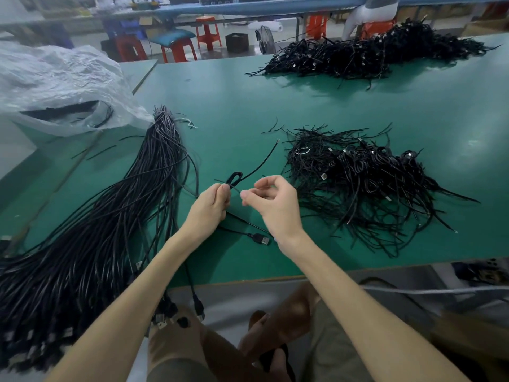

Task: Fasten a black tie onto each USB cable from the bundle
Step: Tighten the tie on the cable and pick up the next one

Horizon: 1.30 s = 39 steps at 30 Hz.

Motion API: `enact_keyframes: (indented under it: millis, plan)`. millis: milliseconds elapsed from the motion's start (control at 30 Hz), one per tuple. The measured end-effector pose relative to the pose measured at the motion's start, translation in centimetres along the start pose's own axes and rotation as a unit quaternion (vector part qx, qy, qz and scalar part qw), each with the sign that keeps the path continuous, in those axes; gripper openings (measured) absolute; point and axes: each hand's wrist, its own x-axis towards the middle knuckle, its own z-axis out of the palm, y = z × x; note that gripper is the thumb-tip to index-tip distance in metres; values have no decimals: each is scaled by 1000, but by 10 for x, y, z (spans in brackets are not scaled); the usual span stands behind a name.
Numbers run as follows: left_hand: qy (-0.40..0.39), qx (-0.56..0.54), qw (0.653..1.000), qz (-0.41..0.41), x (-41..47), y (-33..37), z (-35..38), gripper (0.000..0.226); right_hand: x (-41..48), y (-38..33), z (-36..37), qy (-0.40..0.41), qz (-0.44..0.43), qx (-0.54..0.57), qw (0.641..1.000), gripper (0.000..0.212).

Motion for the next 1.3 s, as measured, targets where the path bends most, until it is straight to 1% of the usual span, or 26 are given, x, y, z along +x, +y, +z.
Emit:
enact_keyframes:
  millis: [67, 133, 233, 333, 433, 533, 567, 600, 700, 767, 867, 1033, 1133, 1200, 1300]
  plan:
    - [-3, 1, 1000, -3, 0, -1, 0, 37, 7, 7, 4, 1, 24, 19, 1000, 29]
    - [-4, -5, 1000, 1, 0, -1, 0, 38, 12, 10, 2, -3, 31, 16, 999, 29]
    - [-9, 1, 1000, 17, -1, -2, 0, 42, 14, 14, -1, -3, 23, 14, 1000, 28]
    - [-12, 13, 999, 34, -2, -3, 1, 51, 13, 17, 1, 5, 9, 6, 1000, 27]
    - [1, 62, 997, 48, -5, -1, 3, 53, 14, 19, 4, 3, -11, -18, 1000, 26]
    - [0, 95, 994, 49, -6, 3, 4, 48, 14, 20, 3, -6, -18, -26, 999, 27]
    - [-7, 81, 996, 42, -5, 4, 4, 47, 14, 20, 2, -13, -14, -22, 1000, 28]
    - [-15, 44, 998, 30, -5, 4, 3, 46, 14, 20, 1, -21, -8, -14, 1000, 30]
    - [-46, -108, 993, -13, -4, 2, -3, 42, 14, 20, -2, -51, 12, 13, 999, 37]
    - [-64, -146, 987, -16, -6, 1, -7, 41, 14, 20, -2, -77, 21, 24, 997, 41]
    - [-83, -166, 983, -10, -8, 1, -9, 42, 13, 19, -2, -107, 12, 20, 994, 45]
    - [-123, -153, 980, -14, -10, 6, -14, 41, 10, 10, -5, -164, -50, -44, 984, 53]
    - [-142, -153, 978, -20, -13, 9, -18, 44, 8, 7, -5, -181, -49, -64, 980, 47]
    - [-152, -151, 977, -20, -15, 12, -19, 42, 7, 6, -4, -192, -38, -69, 978, 46]
    - [-148, -145, 978, -28, -16, 14, -19, 42, 7, 4, -5, -203, -29, -69, 976, 45]
